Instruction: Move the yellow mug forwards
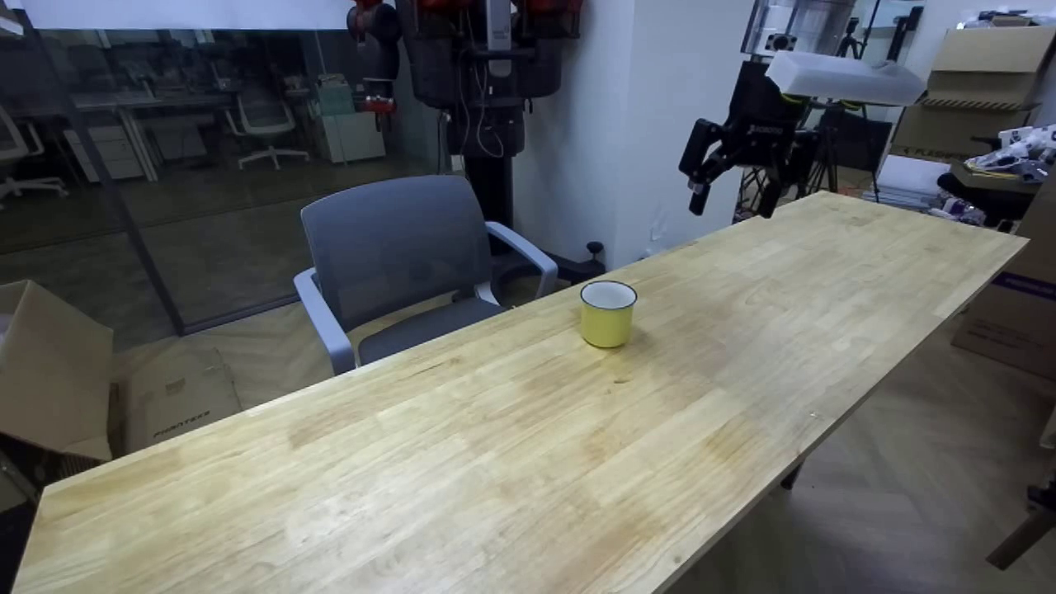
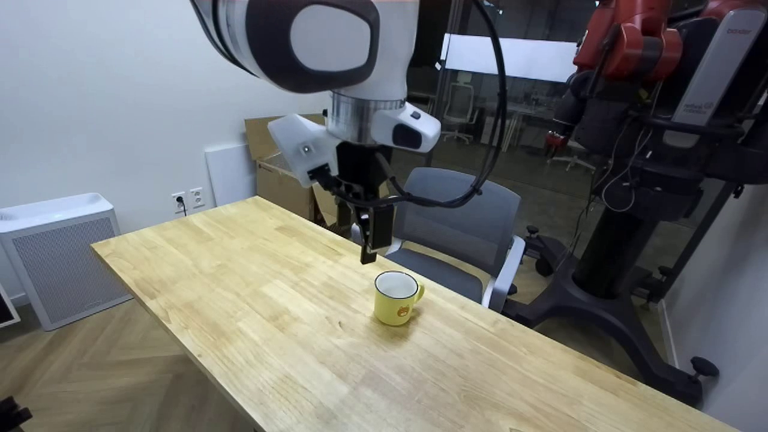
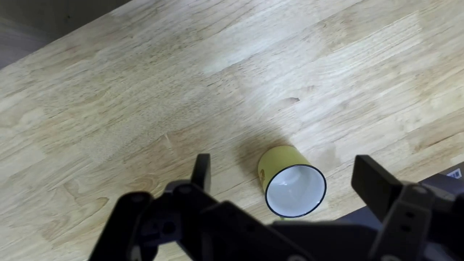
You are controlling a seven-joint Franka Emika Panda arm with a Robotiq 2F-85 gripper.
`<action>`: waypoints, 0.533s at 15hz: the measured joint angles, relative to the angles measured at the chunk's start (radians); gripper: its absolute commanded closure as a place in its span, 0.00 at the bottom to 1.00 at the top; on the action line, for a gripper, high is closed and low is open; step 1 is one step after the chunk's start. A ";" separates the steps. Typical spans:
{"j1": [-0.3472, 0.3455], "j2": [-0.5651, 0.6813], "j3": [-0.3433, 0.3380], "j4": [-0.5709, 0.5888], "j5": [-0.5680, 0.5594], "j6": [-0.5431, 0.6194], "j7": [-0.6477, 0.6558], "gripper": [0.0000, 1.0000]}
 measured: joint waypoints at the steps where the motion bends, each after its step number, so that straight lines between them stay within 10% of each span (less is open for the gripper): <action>1: -0.005 0.029 -0.008 0.033 0.005 -0.012 0.003 0.00; 8: -0.039 0.327 -0.034 0.345 0.028 -0.131 0.022 0.00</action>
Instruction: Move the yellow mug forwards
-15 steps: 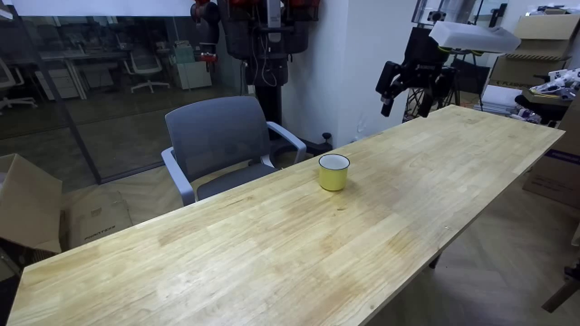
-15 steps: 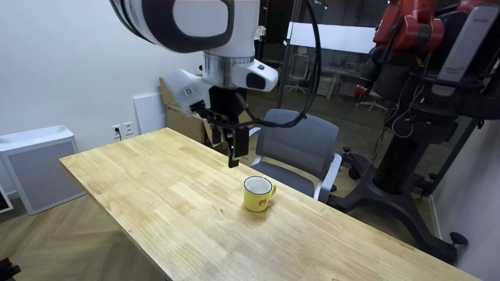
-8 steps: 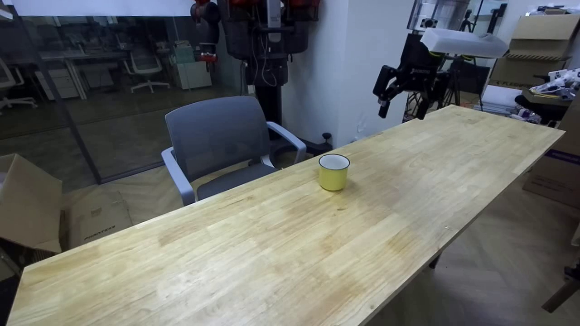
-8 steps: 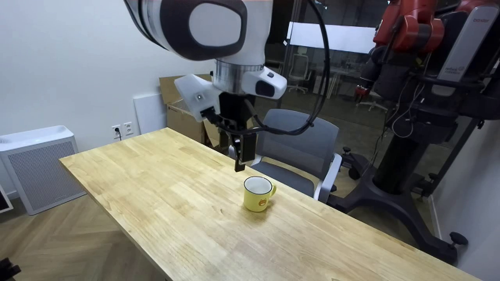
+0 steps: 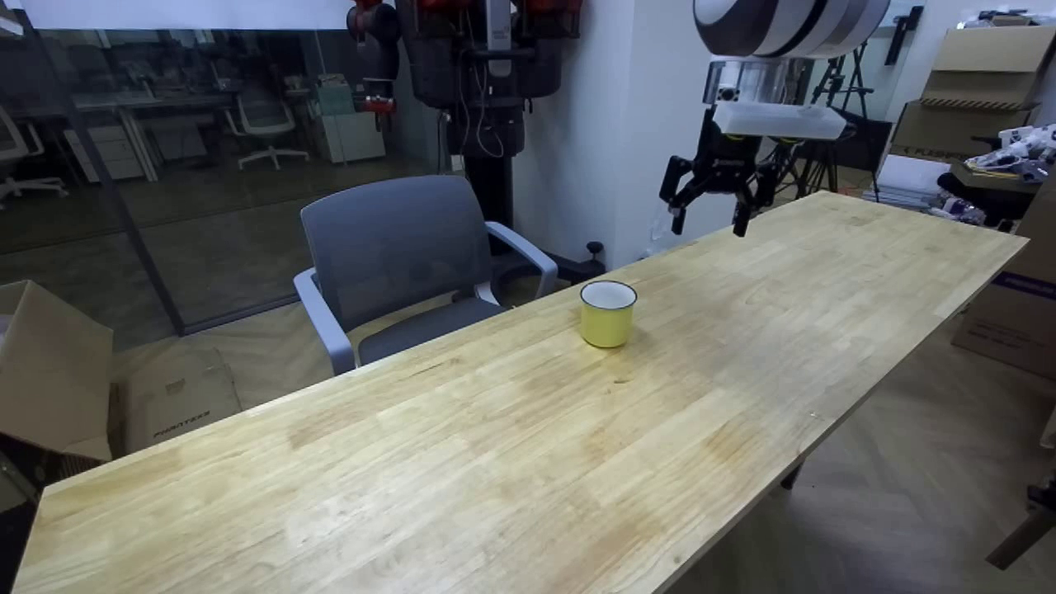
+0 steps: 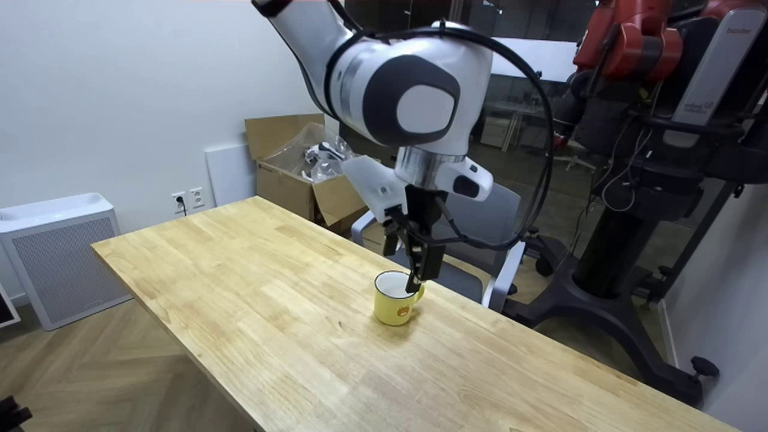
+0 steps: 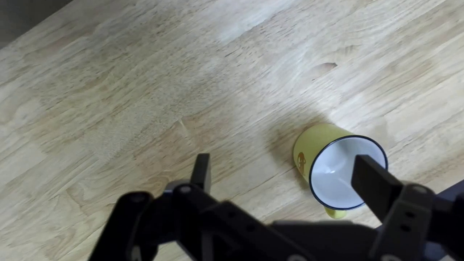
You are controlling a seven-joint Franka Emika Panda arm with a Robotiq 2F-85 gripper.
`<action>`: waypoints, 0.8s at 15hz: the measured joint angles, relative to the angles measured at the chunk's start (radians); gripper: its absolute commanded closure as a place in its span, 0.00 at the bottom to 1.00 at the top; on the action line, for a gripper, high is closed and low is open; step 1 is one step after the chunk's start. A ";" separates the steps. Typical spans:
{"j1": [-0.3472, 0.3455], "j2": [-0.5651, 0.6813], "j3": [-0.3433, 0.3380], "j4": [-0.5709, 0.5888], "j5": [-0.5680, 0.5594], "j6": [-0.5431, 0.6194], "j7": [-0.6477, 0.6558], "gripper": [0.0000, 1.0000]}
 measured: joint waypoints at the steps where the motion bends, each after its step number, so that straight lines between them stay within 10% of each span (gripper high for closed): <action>1: 0.002 0.029 0.000 0.026 0.000 -0.001 0.006 0.00; 12: 0.002 0.177 0.001 0.168 -0.002 -0.020 0.007 0.00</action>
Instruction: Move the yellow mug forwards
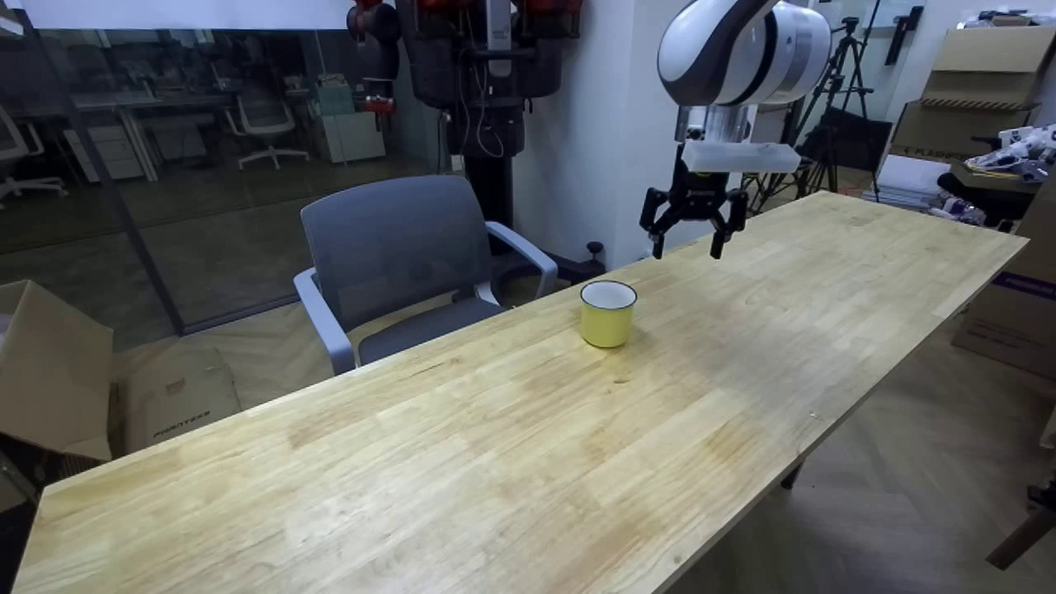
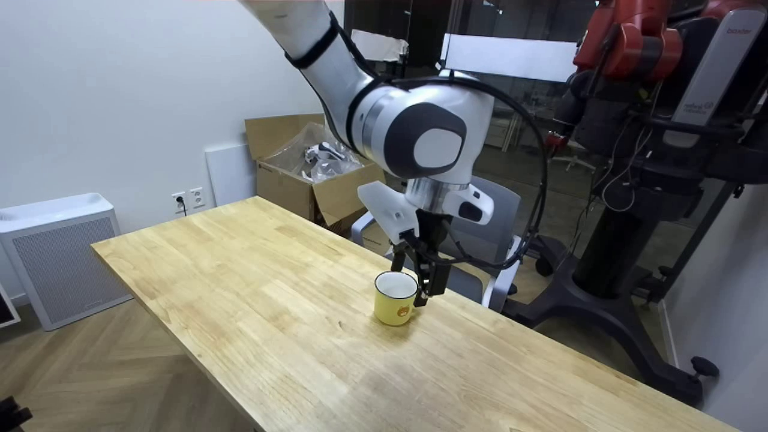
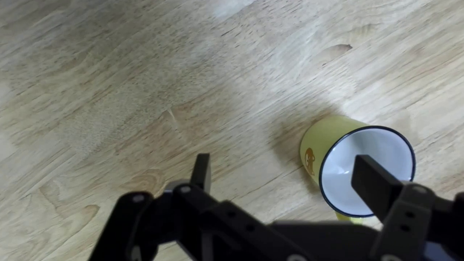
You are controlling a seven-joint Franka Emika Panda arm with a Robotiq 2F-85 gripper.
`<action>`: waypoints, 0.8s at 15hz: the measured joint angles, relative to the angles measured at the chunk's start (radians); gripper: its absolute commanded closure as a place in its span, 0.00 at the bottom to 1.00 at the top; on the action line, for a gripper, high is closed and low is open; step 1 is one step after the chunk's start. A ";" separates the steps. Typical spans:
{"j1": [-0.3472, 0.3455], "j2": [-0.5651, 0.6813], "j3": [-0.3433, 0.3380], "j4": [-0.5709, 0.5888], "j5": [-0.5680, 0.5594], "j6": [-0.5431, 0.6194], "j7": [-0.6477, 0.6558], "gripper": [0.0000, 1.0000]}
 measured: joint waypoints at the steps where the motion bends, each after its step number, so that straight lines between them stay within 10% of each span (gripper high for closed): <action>1: 0.000 0.029 0.001 0.031 -0.001 -0.007 0.000 0.00; 12: 0.007 0.296 0.026 0.399 -0.035 -0.199 -0.001 0.00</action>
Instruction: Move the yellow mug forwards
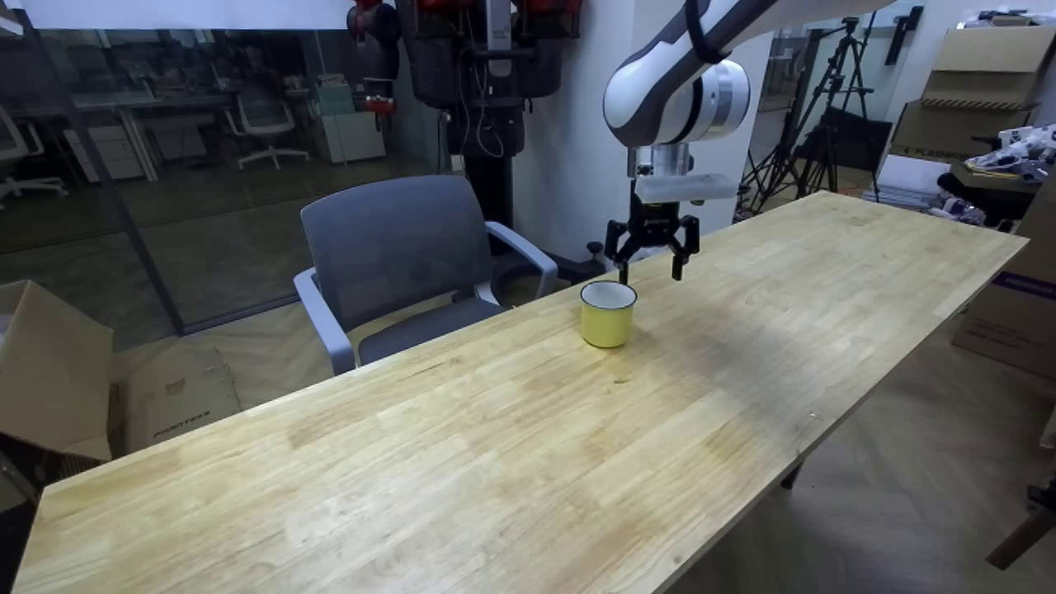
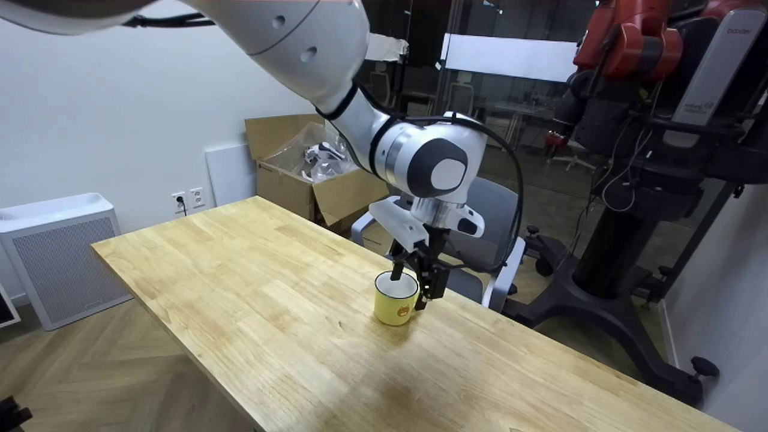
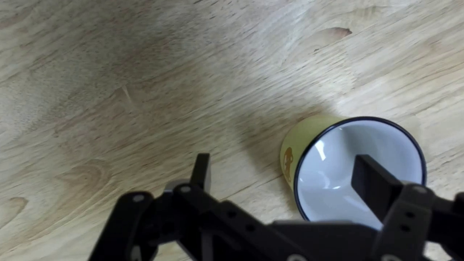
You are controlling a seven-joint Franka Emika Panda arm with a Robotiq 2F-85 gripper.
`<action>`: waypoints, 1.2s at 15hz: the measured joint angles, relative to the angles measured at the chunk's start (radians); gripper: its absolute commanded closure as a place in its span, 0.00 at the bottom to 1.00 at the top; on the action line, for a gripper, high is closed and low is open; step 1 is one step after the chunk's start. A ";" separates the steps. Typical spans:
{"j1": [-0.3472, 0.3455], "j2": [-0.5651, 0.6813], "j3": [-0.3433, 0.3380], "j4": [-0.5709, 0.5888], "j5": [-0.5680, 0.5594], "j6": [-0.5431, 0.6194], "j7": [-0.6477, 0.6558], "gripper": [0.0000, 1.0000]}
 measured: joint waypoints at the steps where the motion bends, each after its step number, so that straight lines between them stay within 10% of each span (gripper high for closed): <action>1: 0.000 0.019 0.001 0.028 -0.002 -0.022 0.000 0.00; 8: -0.002 0.148 0.002 0.198 -0.020 -0.147 0.000 0.00; 9: -0.003 0.163 0.002 0.218 -0.021 -0.161 0.000 0.25; 18: -0.007 0.264 0.002 0.387 -0.034 -0.248 0.000 0.81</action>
